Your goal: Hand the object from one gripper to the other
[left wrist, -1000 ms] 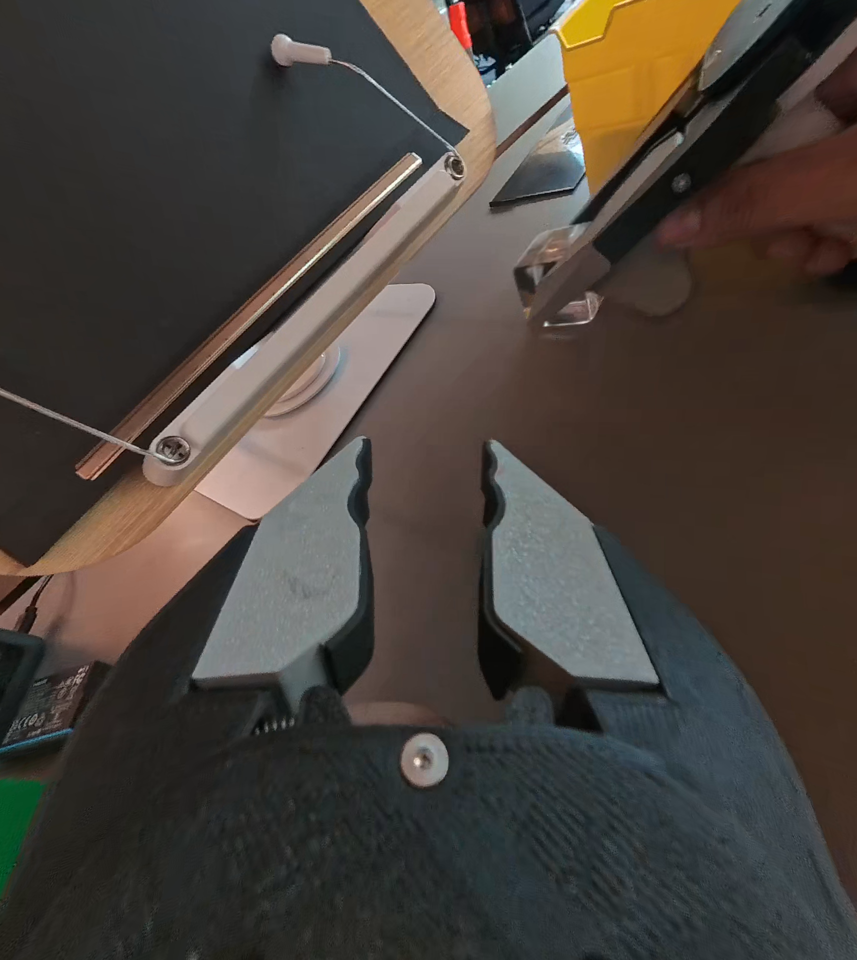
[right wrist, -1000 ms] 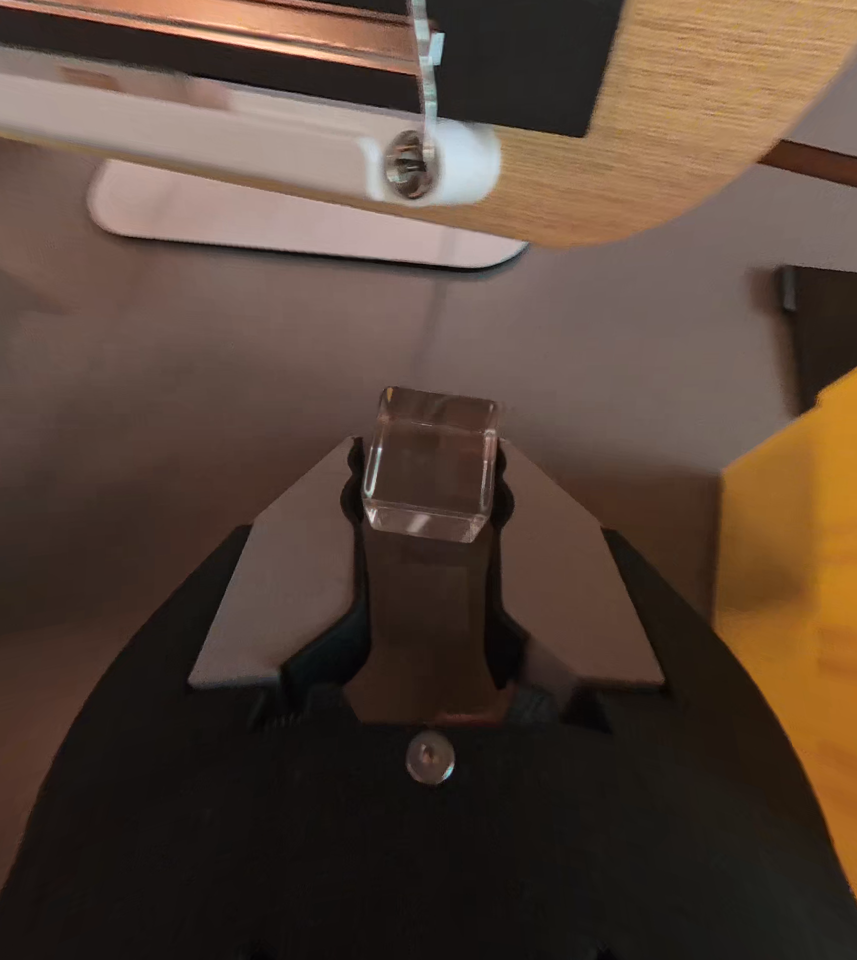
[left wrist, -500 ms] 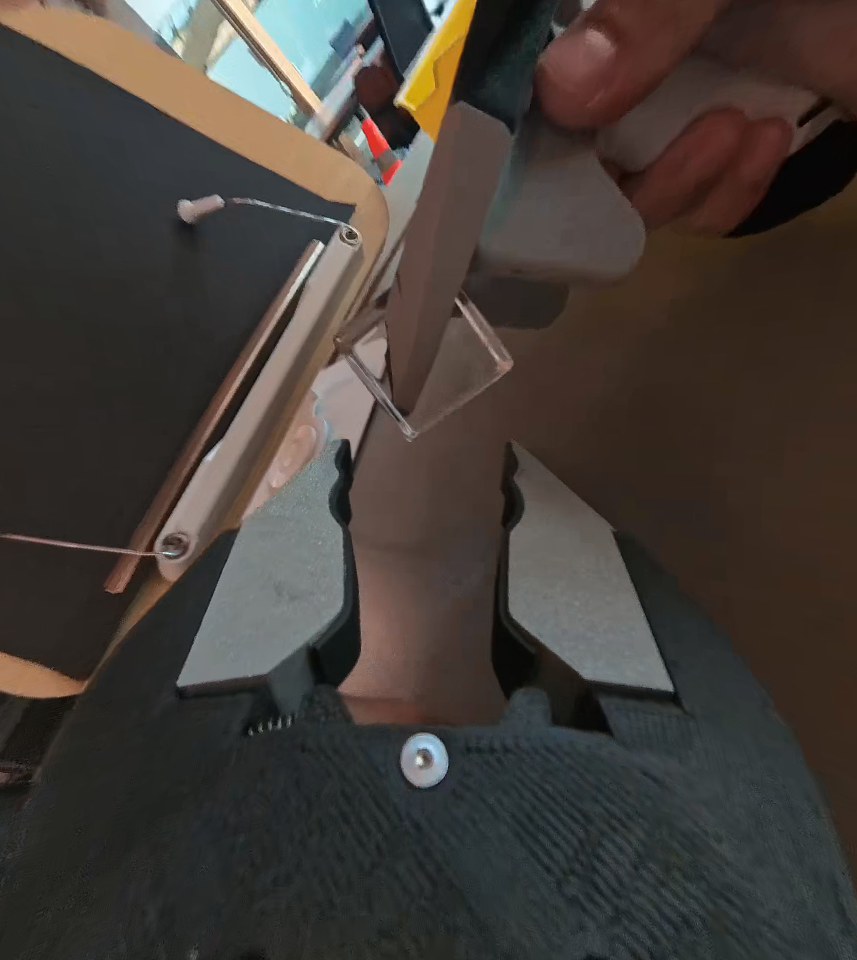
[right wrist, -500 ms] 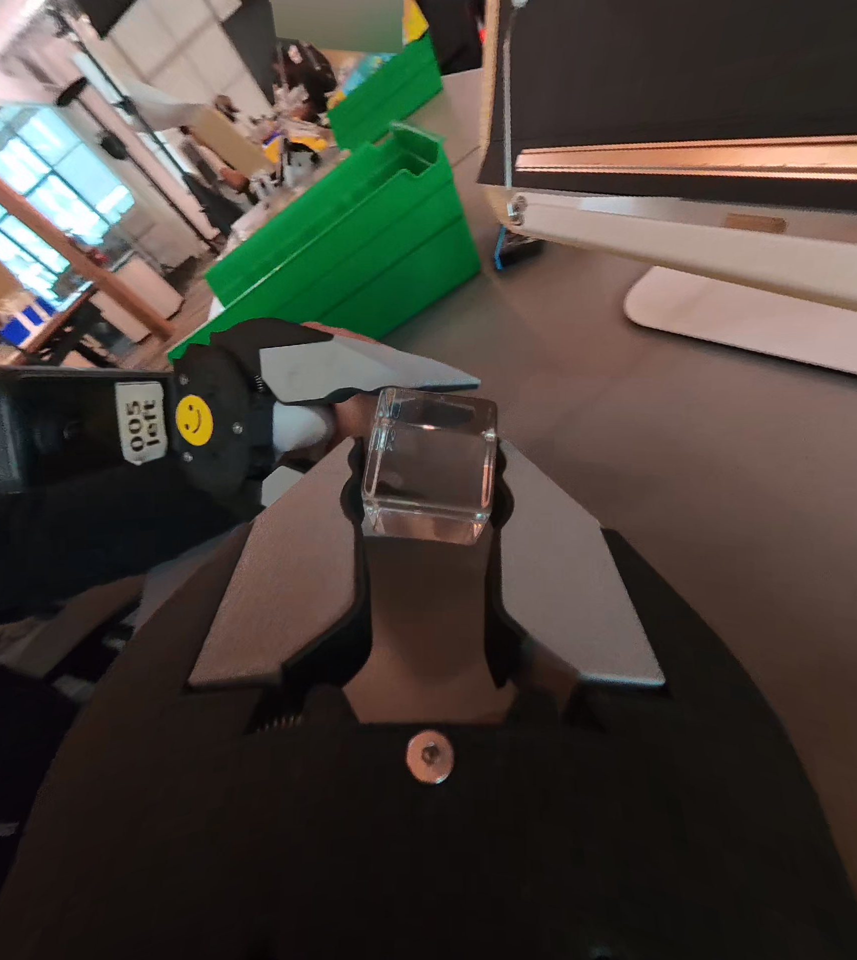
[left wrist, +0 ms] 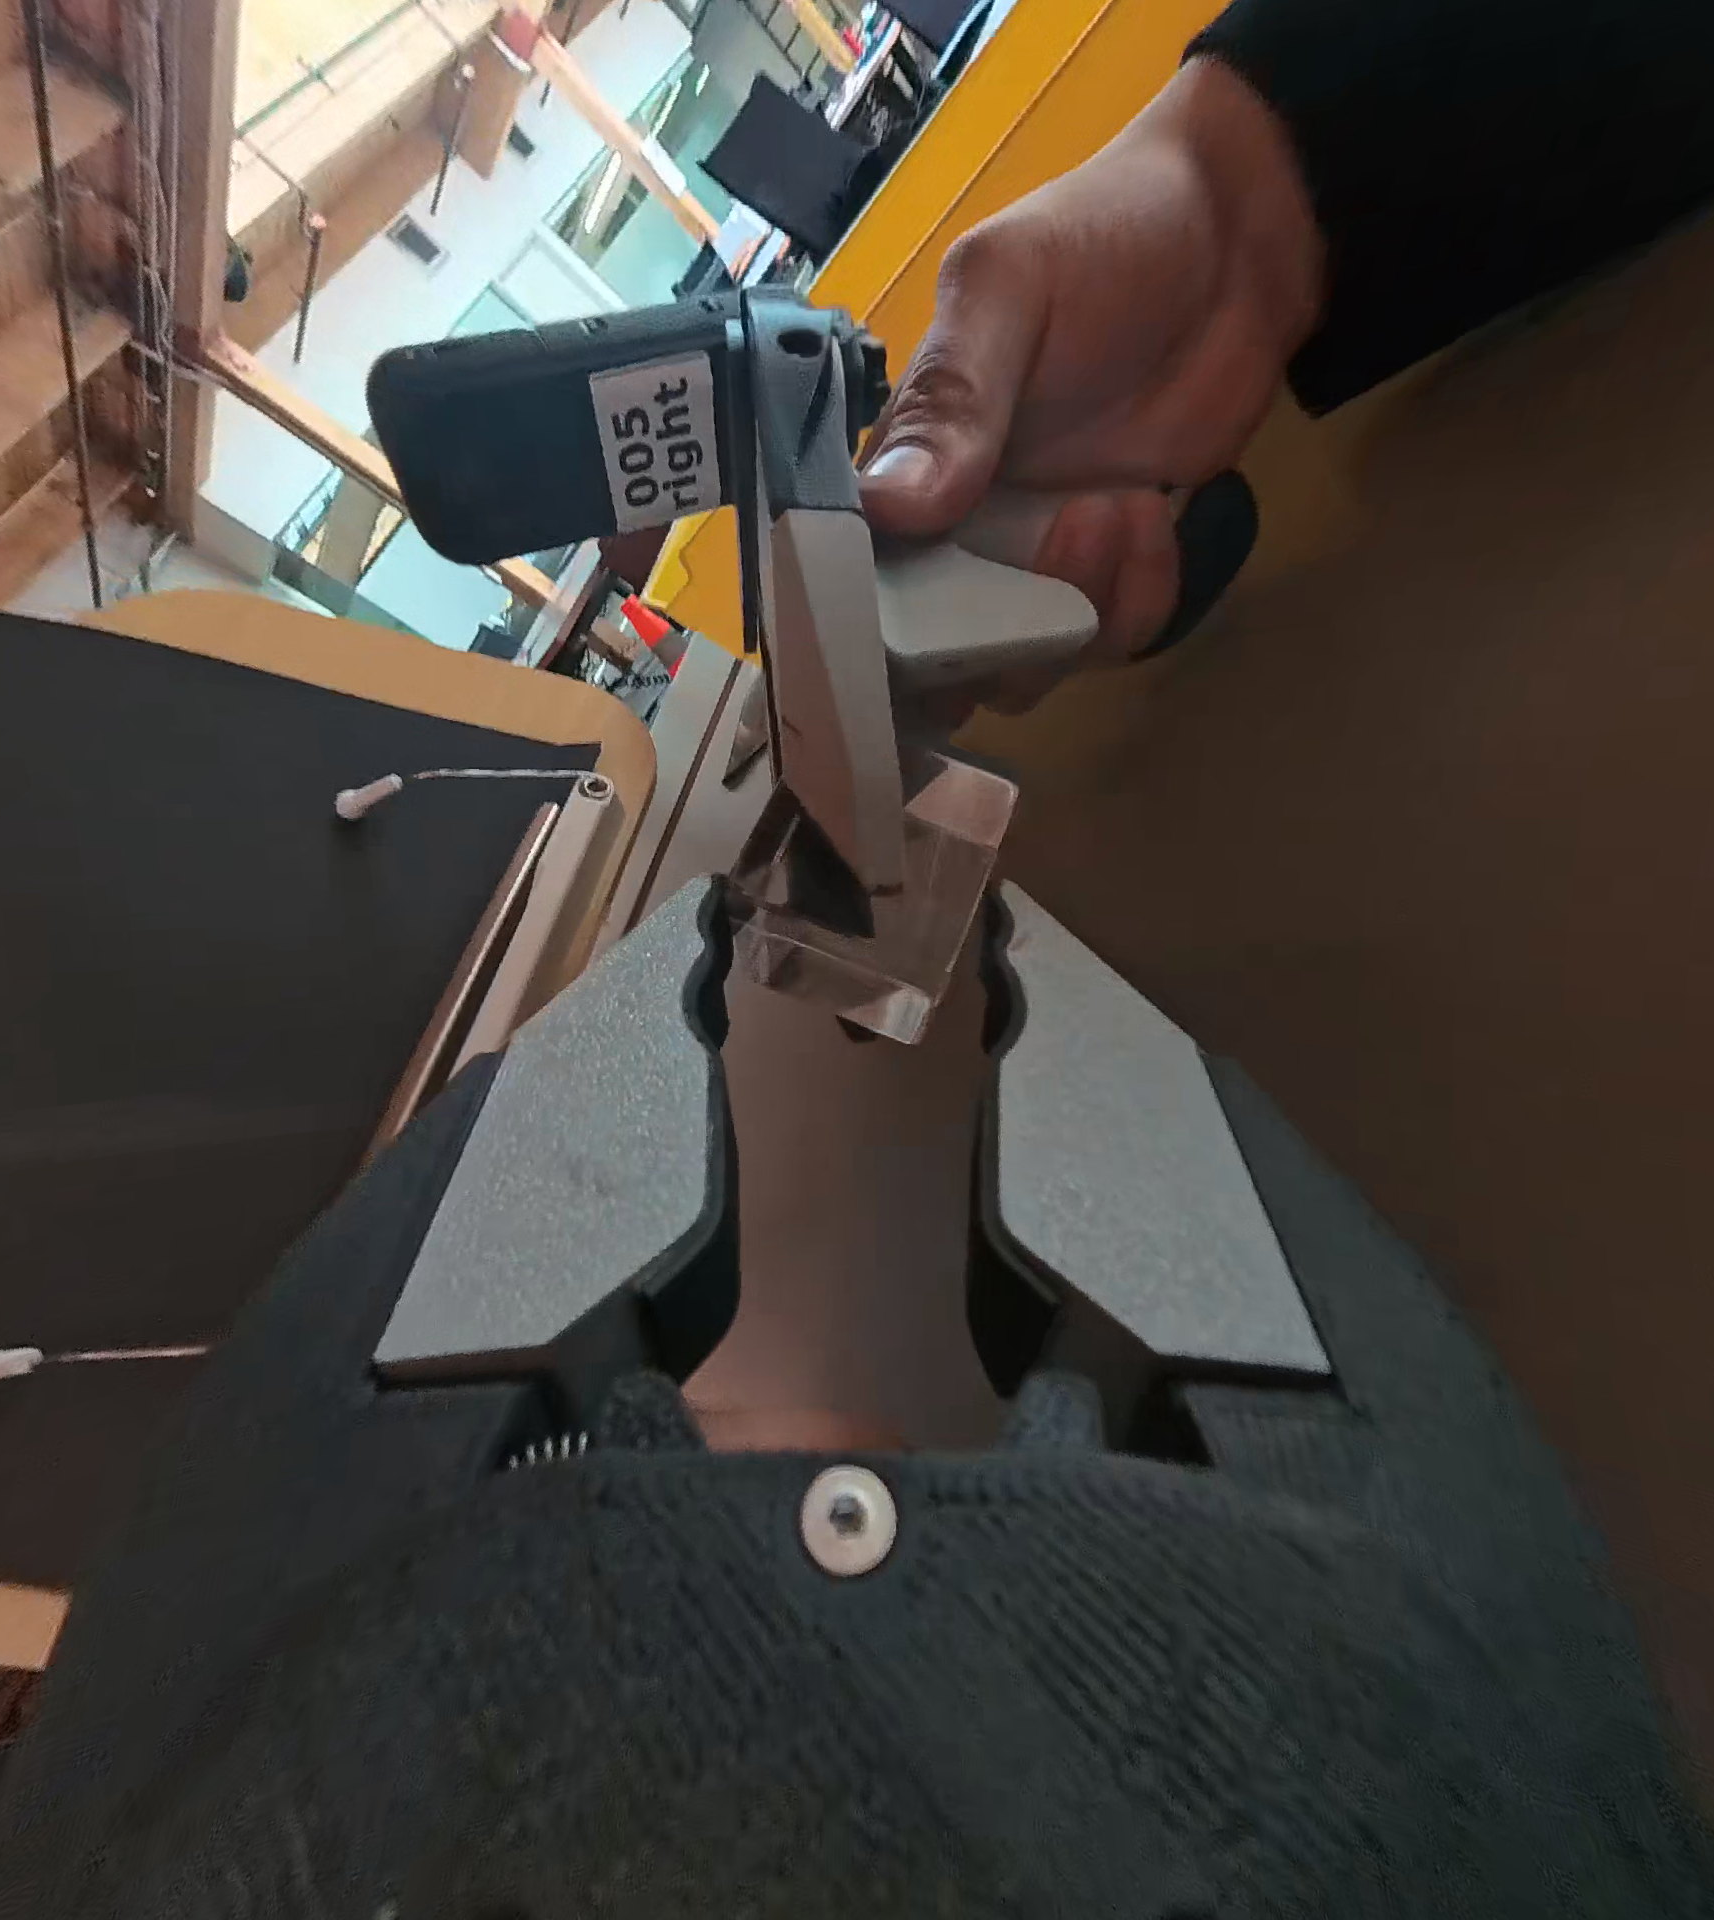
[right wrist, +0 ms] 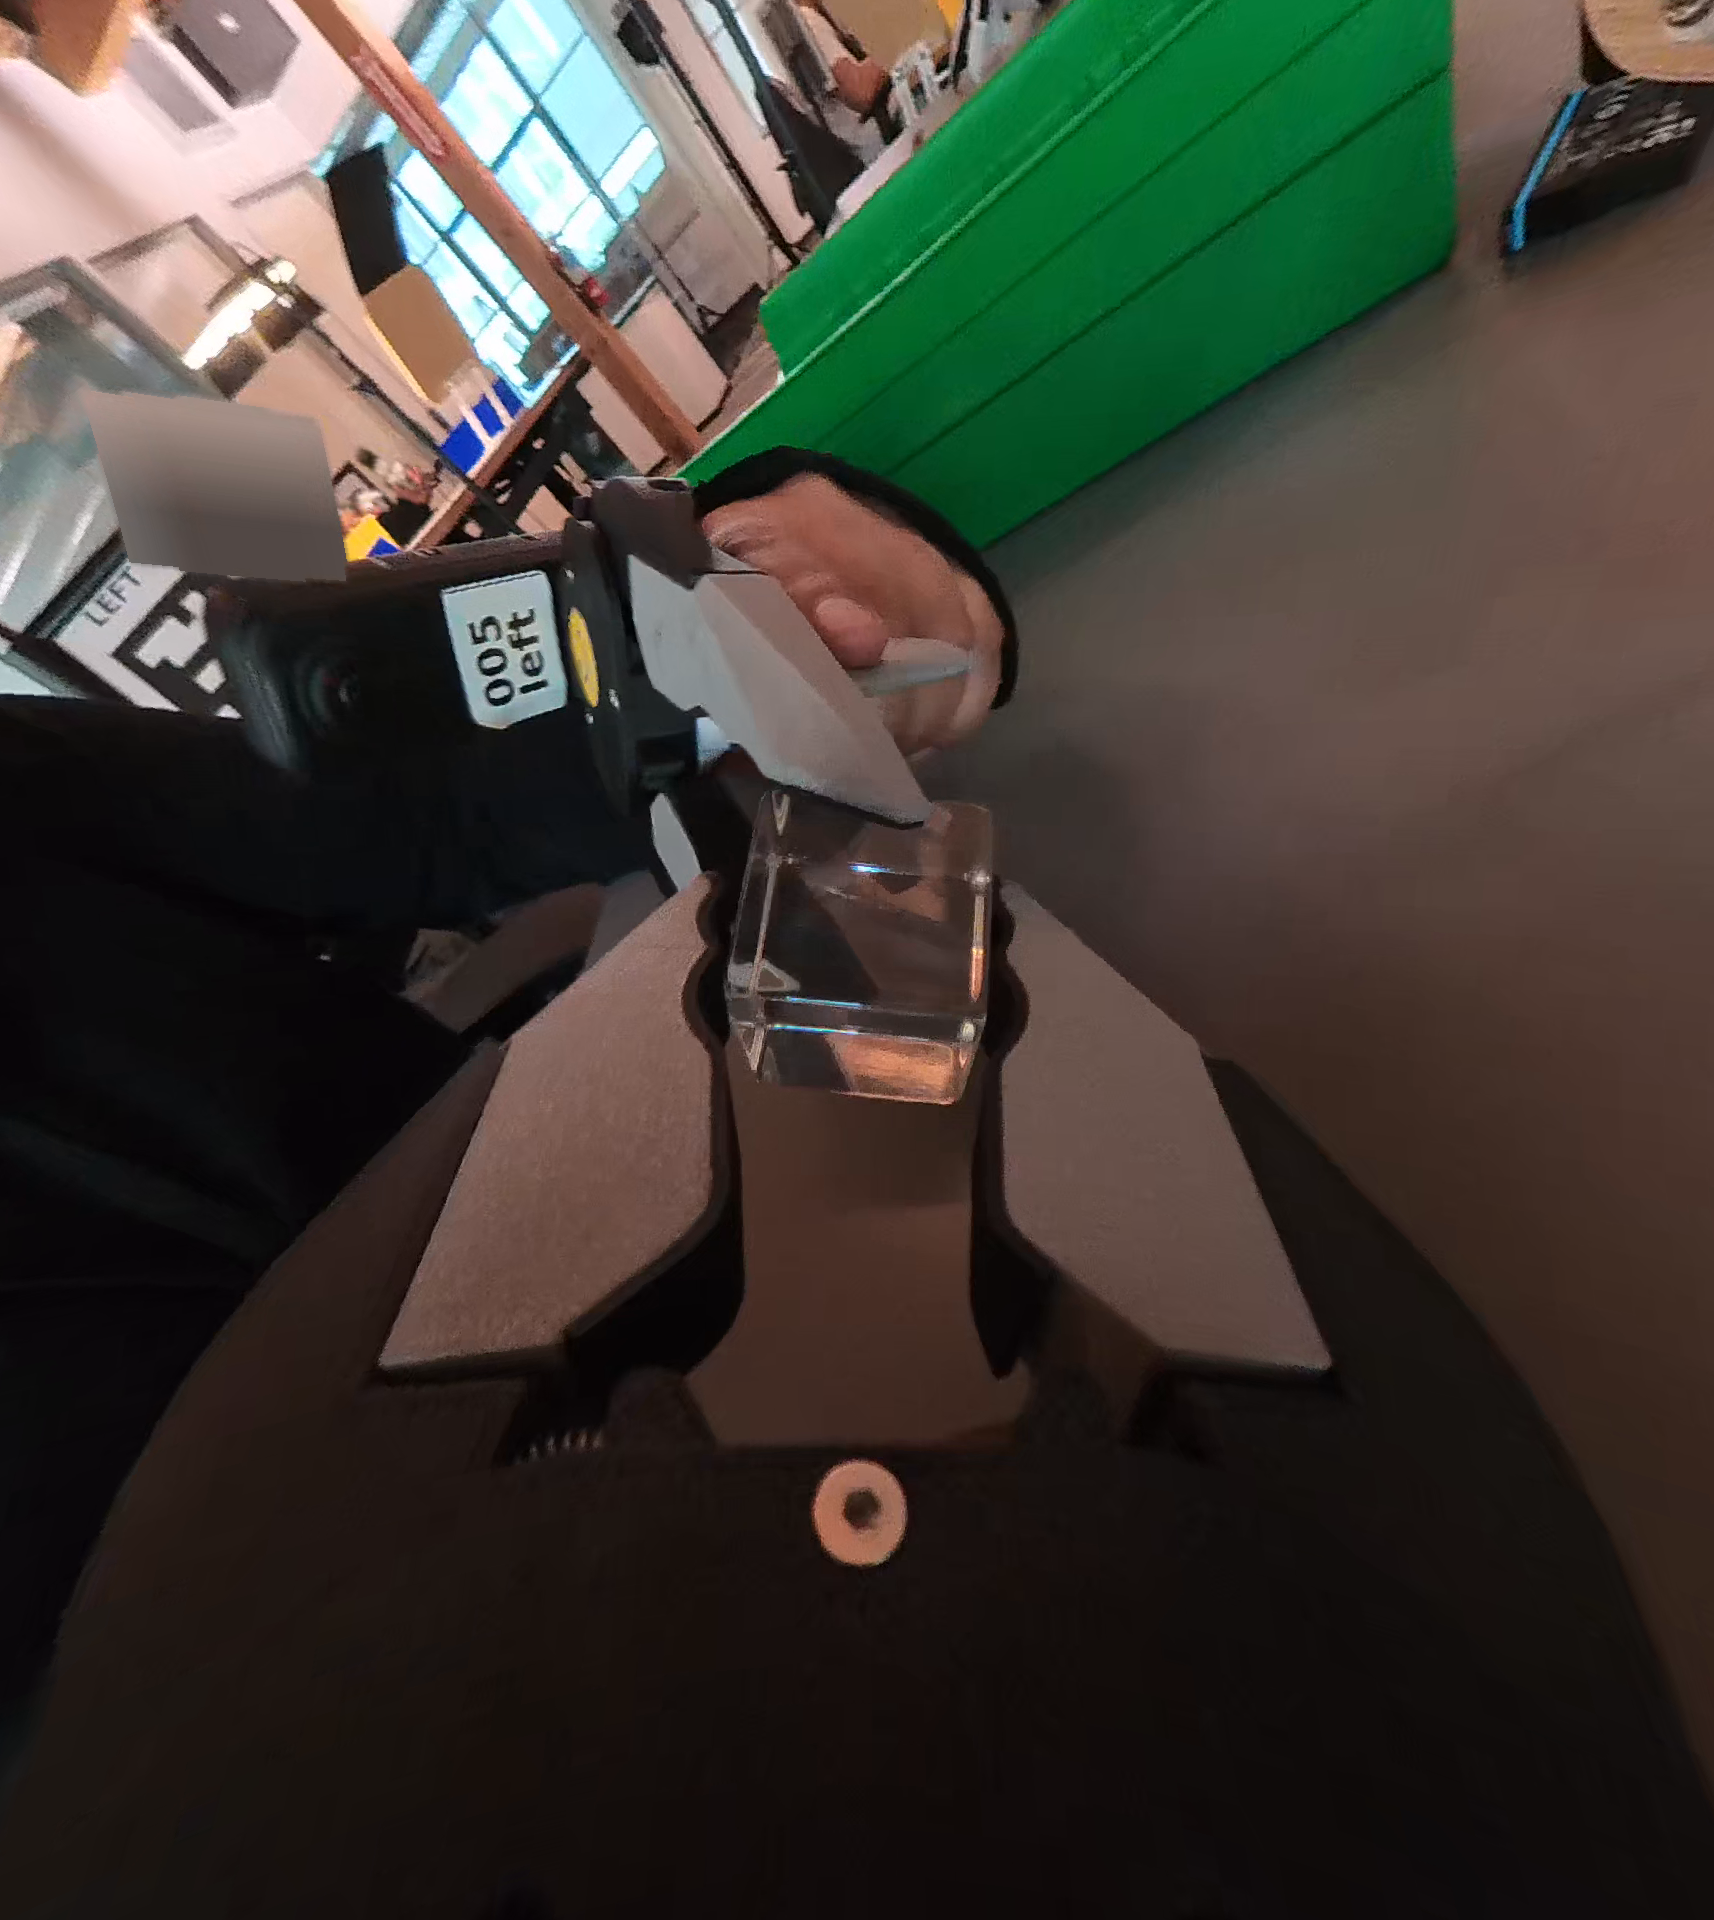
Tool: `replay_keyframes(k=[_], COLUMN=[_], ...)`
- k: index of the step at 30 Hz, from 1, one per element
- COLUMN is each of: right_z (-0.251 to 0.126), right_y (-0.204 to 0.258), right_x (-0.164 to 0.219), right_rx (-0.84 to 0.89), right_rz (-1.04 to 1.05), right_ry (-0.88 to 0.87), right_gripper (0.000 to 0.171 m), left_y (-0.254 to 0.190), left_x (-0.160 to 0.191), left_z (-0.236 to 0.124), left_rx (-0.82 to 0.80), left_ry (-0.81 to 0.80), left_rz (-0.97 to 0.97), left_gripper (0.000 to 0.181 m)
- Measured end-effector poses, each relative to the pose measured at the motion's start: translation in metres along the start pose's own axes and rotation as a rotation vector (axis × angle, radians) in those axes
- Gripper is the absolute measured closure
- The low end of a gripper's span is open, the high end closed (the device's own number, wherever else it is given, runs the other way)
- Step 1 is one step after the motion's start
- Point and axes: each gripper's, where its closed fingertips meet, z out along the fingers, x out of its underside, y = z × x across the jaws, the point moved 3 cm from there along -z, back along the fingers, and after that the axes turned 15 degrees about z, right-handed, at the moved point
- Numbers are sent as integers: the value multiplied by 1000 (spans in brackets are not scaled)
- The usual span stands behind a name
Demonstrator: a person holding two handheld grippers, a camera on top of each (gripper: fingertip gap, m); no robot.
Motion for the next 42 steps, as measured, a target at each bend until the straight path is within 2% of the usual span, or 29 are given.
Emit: replay_keyframes(k=[1,8,11,15,21,31,37,42], right_z=[0,-6,-13,-17,-24,-16,-20,-31], right_y=[3,24,21,19,46,54,46,23], right_x=[-1,-8,-12,-17,-18,-23,-31,-43], right_rx=[-6,-123,-105,-61,-129,244,534,932], right_rz=[-8,-62,-85,-136,-325,-653,-826,-975], right_ry=[-5,-54,-88,-128,-192,-207,-234,-261], right_gripper=[125,125,129,125,126,129,129,129], left_y=[1,18,23,27,40,46,47,43], left_x=[-2,-18,-19,-18,-39,-41,-27,-7], left_z=[-1,-9,-8,-6,-17,-25,-20,-13], left_rx=[-5,-91,-170,-276,-452,-510,-463,-381], left_ry=[-11,-47,37,146,106,85,111,150], left_rz=[8,-5,110,308,463,550,371,240], left_gripper=[136,136,137,137,137,137,136,139])
